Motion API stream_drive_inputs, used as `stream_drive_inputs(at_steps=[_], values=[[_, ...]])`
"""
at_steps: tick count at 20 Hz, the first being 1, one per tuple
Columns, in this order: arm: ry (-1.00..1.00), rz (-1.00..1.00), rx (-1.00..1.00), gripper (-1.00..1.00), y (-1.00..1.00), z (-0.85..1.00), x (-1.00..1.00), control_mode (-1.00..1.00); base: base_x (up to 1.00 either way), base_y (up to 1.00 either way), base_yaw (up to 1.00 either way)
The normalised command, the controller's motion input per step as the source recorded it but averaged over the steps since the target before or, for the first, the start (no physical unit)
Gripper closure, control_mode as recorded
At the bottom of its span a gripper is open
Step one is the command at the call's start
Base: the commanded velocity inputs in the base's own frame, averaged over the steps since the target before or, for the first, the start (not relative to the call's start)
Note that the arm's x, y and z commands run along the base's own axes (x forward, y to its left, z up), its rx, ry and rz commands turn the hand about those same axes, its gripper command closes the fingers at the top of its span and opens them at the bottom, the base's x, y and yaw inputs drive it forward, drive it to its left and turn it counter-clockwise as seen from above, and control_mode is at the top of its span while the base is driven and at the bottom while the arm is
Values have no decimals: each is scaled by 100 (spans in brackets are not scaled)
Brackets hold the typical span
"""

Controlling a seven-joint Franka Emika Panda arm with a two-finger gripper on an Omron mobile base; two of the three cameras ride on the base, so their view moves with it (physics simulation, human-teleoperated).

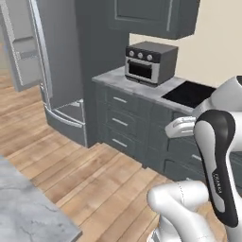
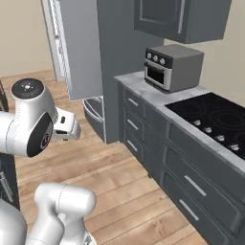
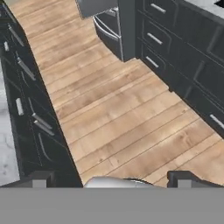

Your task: Take the cheese, steak, and broccoli from the fridge and place them on the plate on the dining counter to create an appetizer plate.

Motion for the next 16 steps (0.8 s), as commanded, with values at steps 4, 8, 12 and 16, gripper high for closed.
stream_drive_inputs(at_steps=[4,8,12,16], values=[[0,0,0,-100,0,0,0,100,100,16,61],[0,0,0,-100,0,0,0,100,100,9,47],[0,0,0,-100,0,0,0,100,100,0,29],[0,0,0,-100,0,0,0,100,100,0,19]])
